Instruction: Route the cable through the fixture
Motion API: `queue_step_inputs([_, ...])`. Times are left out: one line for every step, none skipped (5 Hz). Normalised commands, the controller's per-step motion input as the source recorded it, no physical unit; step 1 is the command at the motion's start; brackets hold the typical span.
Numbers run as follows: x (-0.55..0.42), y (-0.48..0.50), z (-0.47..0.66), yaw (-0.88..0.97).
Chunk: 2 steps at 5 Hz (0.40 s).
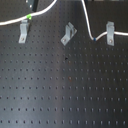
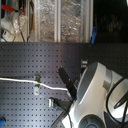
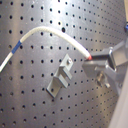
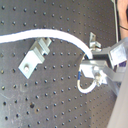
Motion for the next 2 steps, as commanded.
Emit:
queue_step_inputs([-0.012, 0.013, 0.0, 0.0])
queue_step_inputs([-0.114, 0.099, 0.0, -0.07])
